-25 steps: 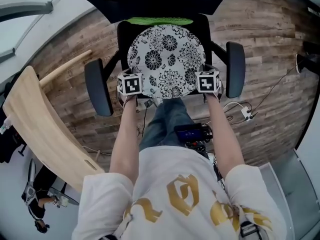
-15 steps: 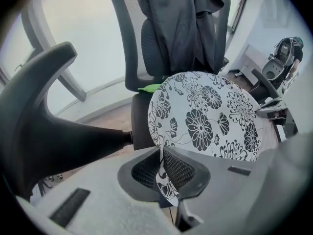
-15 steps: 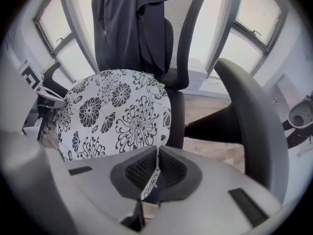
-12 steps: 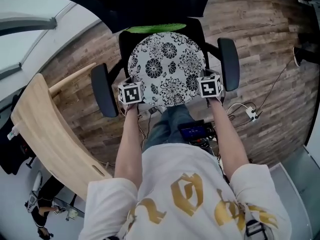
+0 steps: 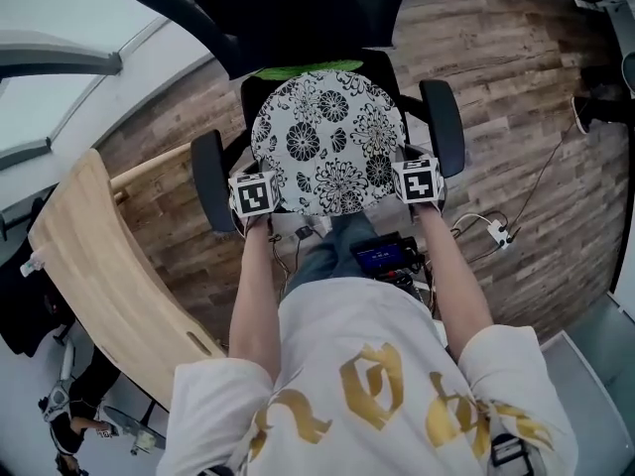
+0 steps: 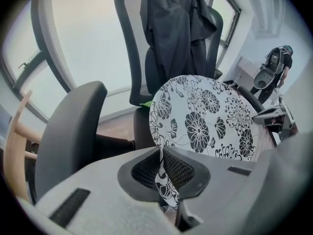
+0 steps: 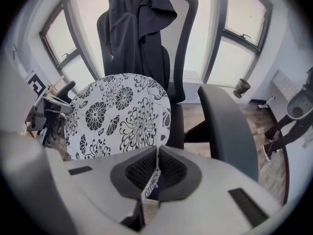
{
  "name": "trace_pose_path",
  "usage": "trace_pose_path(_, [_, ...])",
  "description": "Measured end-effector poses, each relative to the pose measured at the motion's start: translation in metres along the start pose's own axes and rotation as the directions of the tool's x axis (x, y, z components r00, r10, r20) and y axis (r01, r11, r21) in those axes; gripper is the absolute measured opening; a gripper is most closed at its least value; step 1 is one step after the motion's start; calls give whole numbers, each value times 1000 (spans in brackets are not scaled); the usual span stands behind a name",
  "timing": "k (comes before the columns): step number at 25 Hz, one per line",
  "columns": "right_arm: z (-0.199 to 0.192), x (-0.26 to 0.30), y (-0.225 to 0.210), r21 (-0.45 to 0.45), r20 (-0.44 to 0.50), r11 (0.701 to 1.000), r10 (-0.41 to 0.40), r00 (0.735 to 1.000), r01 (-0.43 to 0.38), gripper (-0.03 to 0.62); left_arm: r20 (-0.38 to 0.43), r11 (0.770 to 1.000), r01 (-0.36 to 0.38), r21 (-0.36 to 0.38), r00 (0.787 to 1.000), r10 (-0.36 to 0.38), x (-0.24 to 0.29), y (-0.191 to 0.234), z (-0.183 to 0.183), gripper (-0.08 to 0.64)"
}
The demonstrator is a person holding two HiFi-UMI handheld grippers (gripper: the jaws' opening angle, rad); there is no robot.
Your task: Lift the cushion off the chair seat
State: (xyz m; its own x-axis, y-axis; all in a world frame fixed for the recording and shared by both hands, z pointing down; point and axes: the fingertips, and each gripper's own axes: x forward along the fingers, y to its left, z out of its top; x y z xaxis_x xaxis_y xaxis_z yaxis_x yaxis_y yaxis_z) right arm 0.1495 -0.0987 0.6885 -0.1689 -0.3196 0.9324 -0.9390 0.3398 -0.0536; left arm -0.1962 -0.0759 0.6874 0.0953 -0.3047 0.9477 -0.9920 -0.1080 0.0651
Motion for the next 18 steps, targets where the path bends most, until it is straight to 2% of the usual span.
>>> trace_pose_path(5, [9, -32, 6, -18, 60, 1000, 2, 998, -1, 18, 46, 998, 39, -48, 998, -36, -30, 1, 7, 25])
trace_pose_path(8, [14, -46, 9, -33, 90, 999, -4, 996, 7, 18, 67, 998, 52, -47, 997, -48, -43, 1, 9, 25])
trace_pose_path(18, [9, -80, 1, -18, 149, 999, -40, 988, 43, 18, 125, 998, 40, 52, 991, -46, -80, -7, 11, 25])
